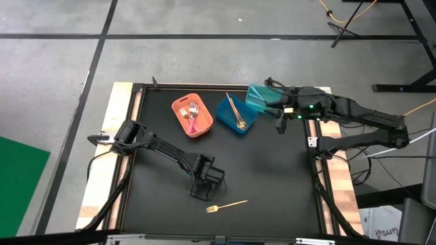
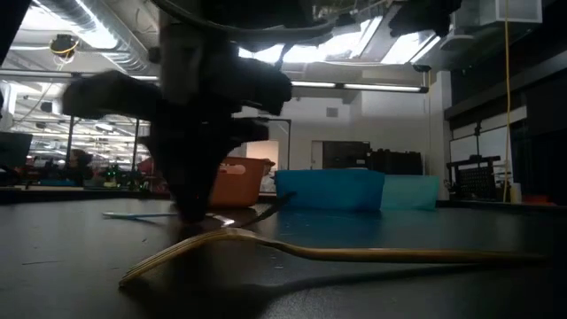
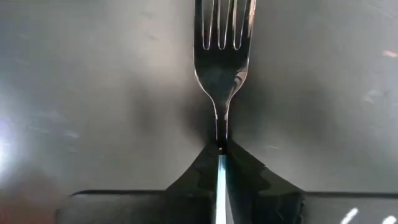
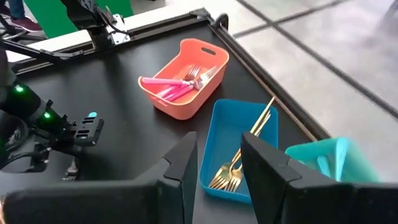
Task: Sort silverware by color (type)
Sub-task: Put the blue fork into the green bin
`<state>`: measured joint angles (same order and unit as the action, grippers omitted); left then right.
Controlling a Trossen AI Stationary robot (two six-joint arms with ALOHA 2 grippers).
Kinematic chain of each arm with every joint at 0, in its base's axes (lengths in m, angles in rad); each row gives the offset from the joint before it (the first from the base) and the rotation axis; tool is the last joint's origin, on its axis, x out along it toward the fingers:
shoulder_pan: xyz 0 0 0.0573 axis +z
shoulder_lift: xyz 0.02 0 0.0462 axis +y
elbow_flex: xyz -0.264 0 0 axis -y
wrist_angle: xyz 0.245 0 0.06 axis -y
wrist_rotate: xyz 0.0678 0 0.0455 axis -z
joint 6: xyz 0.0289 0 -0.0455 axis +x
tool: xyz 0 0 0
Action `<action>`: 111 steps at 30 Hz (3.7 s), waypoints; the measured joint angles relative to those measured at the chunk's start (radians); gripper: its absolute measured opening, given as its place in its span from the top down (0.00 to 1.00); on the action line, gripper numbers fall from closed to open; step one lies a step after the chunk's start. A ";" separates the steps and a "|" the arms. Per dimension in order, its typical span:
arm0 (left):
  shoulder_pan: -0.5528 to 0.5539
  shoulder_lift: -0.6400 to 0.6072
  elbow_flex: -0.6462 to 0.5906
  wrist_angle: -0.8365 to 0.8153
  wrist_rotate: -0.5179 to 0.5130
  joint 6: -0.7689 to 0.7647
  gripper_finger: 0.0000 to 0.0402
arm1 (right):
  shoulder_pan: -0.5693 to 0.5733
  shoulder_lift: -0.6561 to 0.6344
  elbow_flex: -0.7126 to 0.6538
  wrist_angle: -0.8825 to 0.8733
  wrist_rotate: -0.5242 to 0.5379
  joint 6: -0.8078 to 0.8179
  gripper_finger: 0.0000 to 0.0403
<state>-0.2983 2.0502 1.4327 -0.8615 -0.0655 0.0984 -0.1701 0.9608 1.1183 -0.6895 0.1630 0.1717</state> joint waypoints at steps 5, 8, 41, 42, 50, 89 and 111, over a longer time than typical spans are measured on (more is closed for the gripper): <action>0.006 0.000 0.043 0.003 -0.121 0.076 0.99 | 0.000 0.048 0.000 0.000 0.000 0.047 0.73; 0.013 0.000 0.070 0.004 -0.200 0.145 0.99 | 0.000 0.077 0.000 0.000 -0.001 0.095 0.73; 0.121 0.000 0.159 0.490 -0.591 1.156 0.99 | -0.001 0.327 0.000 0.120 -0.104 0.277 0.73; 0.122 0.000 0.159 0.501 -0.604 1.170 0.99 | -0.001 0.327 0.000 0.119 -0.104 0.277 0.73; 0.122 0.000 0.159 0.594 -0.728 1.196 0.99 | -0.001 0.327 0.000 0.119 -0.104 0.347 0.73; 0.111 0.000 0.159 0.751 -0.661 1.431 0.99 | -0.001 0.299 -0.001 0.033 -0.255 0.297 0.73; 0.102 -0.001 0.159 0.865 -0.619 1.492 0.99 | -0.086 0.300 -0.001 0.079 -0.427 0.276 0.73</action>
<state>-0.1959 2.0495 1.5917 0.0032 -0.6846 1.5905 -0.2558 1.2610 1.1175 -0.6106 -0.2638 0.4475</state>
